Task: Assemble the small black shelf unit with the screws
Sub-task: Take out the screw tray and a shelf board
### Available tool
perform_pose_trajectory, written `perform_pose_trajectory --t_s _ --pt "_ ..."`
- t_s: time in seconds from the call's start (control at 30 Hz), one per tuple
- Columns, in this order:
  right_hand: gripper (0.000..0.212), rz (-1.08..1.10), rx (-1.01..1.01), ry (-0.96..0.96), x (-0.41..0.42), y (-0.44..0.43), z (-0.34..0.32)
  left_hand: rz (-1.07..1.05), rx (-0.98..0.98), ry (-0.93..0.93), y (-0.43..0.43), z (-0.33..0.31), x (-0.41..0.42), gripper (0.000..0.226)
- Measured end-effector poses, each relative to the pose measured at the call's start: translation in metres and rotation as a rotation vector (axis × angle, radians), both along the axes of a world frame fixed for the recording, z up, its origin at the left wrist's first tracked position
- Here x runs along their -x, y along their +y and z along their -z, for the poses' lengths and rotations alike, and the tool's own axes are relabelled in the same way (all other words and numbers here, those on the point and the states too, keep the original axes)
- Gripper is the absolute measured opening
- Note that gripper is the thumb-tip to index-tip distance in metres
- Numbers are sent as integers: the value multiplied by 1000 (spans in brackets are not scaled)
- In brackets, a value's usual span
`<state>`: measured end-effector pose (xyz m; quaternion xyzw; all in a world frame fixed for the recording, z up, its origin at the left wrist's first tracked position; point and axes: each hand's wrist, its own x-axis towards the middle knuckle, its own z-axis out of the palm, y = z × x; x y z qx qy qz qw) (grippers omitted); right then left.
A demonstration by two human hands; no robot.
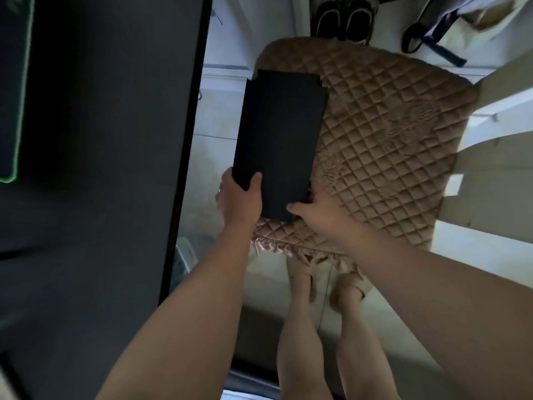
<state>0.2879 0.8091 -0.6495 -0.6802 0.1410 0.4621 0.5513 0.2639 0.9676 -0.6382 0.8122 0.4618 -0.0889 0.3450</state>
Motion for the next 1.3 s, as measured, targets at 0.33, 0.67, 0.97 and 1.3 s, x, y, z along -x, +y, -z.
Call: perform_pose_trajectory --t_s 0.33,0.67,0.97,1.3 --pt "42 116 198 -77 6 -59 -42 -18 338 134 -31 -34 28 71" --pt "28 368 245 173 57 -101 -158 -53 645 289 -60 -132 61 83" --pt "20 529 226 -123 109 -130 -285 195 649 54 -83 -236 81 77" --pt "9 726 215 -607 112 -166 -417 564 722 -401 -121 -370 27 66"
